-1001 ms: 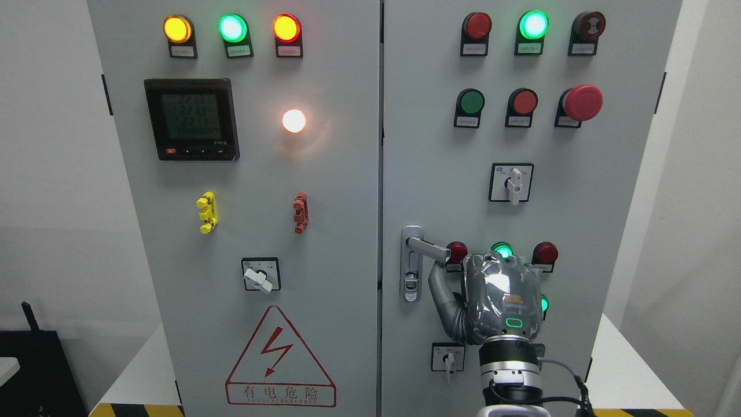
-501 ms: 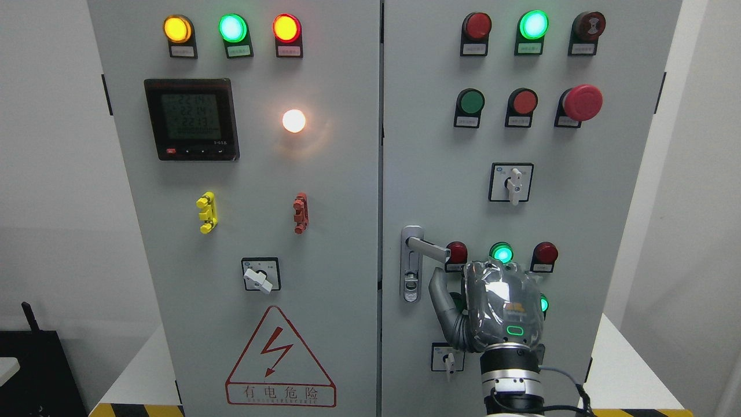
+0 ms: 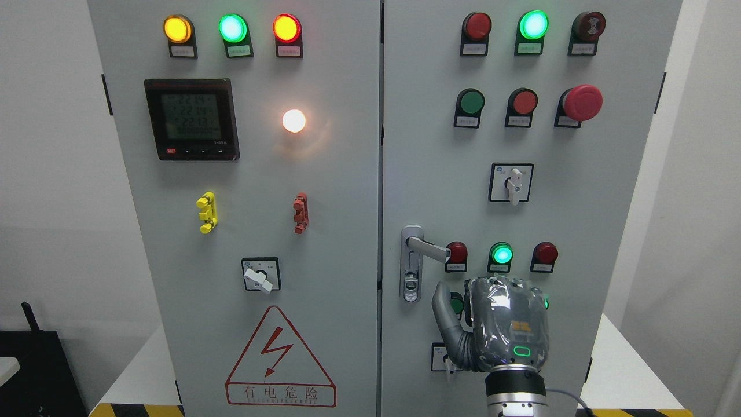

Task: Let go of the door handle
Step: 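Pull the right hand back and away from the latch handle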

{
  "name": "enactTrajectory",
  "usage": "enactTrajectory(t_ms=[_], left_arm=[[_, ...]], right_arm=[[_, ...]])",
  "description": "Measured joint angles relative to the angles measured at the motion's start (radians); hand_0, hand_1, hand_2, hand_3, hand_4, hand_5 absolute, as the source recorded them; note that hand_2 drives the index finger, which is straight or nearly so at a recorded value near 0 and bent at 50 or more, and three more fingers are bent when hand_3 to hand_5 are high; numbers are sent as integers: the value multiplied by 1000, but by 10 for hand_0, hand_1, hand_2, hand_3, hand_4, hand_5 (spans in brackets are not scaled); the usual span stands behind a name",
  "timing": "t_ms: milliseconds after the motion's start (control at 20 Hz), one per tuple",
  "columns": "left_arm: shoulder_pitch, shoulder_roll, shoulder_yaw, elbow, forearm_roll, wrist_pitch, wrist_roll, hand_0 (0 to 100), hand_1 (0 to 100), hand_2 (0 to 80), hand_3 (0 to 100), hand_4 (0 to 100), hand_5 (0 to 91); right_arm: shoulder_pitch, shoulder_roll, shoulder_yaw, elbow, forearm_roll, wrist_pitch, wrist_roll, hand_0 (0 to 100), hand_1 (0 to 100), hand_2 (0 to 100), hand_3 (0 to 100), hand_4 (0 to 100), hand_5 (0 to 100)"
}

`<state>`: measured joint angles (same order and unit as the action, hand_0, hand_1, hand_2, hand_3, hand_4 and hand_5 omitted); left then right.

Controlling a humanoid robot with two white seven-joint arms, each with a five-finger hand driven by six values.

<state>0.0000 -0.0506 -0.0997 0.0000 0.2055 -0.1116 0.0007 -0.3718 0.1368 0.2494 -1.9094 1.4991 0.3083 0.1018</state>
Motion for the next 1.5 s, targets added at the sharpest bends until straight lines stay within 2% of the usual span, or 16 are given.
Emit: enactTrajectory(t_ms=[200,351,551,701,851,1052,1152,1502], left_arm=[[0,0,0,0,0,0,0,120,389,0,0,0,0],[0,1,0,0,0,0,0,120,389,0,0,0,0],[0,1,0,0,0,0,0,120,389,0,0,0,0],[0,1,0,0,0,0,0,120,389,0,0,0,0],[0,1,0,0,0,0,0,120,389,0,0,0,0],[0,1,0,0,0,0,0,120,389,0,0,0,0],[0,1,0,0,0,0,0,120,389,0,0,0,0],[0,1,0,0,0,0,0,120,389,0,0,0,0]], right_arm=[[30,-18,4,-35,-36,-42,-47,641,0,1000,1000,971,937],[44,-47,5,-56,-65,-59,-84,602,0,1000,1000,928,940],[52,-101,7,-76,-101,-67,-115,550,0,998,1000,932,953],[55,-155,9,-92,-136,-68,-132,520,0,952,1000,921,958],[56,-222,12,-105,-176,-69,-157,492,0,909,1000,910,963],[53,-320,33,-120,-254,-60,-196,465,0,700,1000,857,951],[46,-373,45,-126,-283,-58,-206,454,0,640,983,855,955],[-23,-568,99,-140,-419,-56,-216,432,0,532,974,871,969]])
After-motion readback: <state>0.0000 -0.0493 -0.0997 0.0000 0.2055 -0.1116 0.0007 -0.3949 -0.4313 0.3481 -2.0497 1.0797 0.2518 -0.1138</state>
